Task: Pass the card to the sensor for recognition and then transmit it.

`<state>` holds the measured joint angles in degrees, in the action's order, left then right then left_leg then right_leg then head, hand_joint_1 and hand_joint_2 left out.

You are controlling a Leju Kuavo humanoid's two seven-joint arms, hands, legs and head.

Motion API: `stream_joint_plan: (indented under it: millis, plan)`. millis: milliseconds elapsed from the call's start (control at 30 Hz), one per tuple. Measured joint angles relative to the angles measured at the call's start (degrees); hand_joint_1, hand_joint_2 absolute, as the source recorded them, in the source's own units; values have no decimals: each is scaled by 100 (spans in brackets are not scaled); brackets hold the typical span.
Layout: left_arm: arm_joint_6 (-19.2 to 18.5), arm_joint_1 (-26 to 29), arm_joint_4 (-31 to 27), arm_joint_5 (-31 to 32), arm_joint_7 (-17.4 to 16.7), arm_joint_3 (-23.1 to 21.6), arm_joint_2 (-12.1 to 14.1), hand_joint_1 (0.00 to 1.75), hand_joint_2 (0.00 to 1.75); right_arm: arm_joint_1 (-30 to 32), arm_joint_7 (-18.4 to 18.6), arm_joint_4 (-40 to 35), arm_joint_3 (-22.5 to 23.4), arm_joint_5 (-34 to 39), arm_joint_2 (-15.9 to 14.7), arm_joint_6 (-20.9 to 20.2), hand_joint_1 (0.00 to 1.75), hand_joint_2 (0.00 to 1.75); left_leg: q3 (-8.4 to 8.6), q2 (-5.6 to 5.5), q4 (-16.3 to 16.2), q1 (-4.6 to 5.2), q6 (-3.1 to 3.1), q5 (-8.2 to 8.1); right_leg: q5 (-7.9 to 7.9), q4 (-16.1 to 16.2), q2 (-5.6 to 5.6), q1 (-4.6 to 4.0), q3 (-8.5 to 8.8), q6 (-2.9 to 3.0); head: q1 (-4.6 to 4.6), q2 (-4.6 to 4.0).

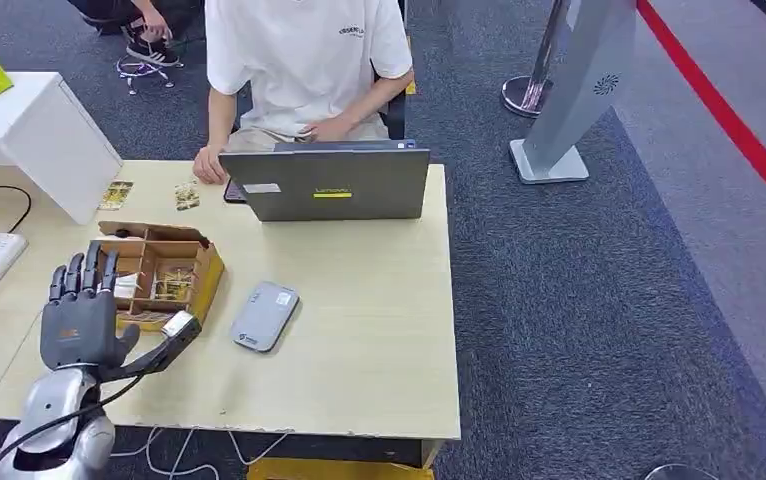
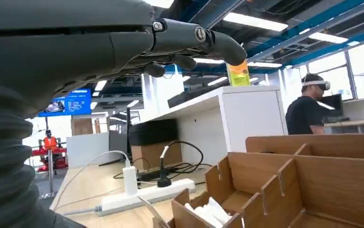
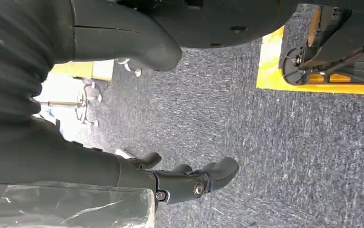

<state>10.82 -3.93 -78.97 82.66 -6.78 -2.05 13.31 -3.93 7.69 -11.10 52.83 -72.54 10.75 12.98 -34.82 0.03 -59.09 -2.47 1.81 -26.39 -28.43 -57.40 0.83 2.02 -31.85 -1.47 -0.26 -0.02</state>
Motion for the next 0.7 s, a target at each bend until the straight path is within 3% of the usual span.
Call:
stream_joint_plan:
  millis: [700]
  plan:
    - [26, -83, 507, 20, -61, 0, -144, 0, 175, 2, 15, 0, -9, -68, -9, -55, 0, 175, -1, 0, 0, 0, 0, 0, 0, 0, 1, 0, 1, 0, 2, 0]
